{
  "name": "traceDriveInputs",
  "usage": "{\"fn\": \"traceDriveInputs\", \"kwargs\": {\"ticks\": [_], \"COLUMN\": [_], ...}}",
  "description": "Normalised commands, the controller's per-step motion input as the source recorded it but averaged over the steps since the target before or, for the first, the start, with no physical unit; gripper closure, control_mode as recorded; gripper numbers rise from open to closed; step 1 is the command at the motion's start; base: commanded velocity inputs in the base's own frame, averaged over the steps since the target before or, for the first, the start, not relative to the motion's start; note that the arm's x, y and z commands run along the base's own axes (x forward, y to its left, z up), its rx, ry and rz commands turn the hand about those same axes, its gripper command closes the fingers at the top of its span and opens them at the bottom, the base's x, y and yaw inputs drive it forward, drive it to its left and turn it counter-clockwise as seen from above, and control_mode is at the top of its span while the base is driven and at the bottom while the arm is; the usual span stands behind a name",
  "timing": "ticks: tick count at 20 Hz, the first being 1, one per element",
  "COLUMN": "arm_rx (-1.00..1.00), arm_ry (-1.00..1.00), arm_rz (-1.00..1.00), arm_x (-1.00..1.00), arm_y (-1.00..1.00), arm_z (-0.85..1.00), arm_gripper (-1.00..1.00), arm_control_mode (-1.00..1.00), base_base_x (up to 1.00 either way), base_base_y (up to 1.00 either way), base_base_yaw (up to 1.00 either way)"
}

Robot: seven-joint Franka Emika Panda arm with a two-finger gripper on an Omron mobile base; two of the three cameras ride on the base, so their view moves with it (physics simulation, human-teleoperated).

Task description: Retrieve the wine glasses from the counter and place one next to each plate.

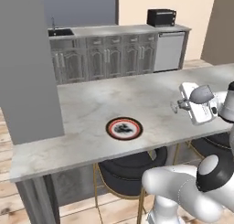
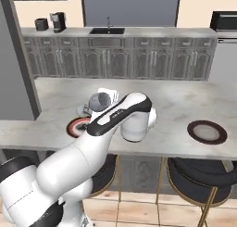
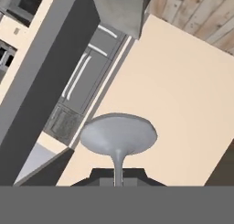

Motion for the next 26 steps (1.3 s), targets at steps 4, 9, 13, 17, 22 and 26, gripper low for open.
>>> {"fn": "traceDriveInputs", "kwargs": {"ticks": [4, 9, 13, 17, 22, 26], "arm_rx": [0.00, 0.00, 0.00, 0.00, 0.00, 0.00], "arm_ry": [0.00, 0.00, 0.00, 0.26, 0.30, 0.25], "arm_rz": [0.00, 0.00, 0.00, 0.00, 0.00, 0.00], "arm_x": [0.00, 0.00, 0.00, 0.32, 0.49, 0.59], "arm_y": [0.00, 0.00, 0.00, -0.08, -0.23, -0.27], "arm_z": [0.00, 0.00, 0.00, -0.09, -0.02, -0.01], "arm_gripper": [1.00, 1.00, 1.00, 1.00, 1.00, 1.00], "arm_control_mode": [1.00, 1.00, 1.00, -1.00, -1.00, -1.00], "base_base_x": [0.00, 0.06, 0.19, 0.00, 0.00, 0.00], "base_base_y": [-0.23, -0.25, -0.10, 0.00, 0.00, 0.00], "base_base_yaw": [0.40, 0.39, 0.18, 0.00, 0.00, 0.00]}}
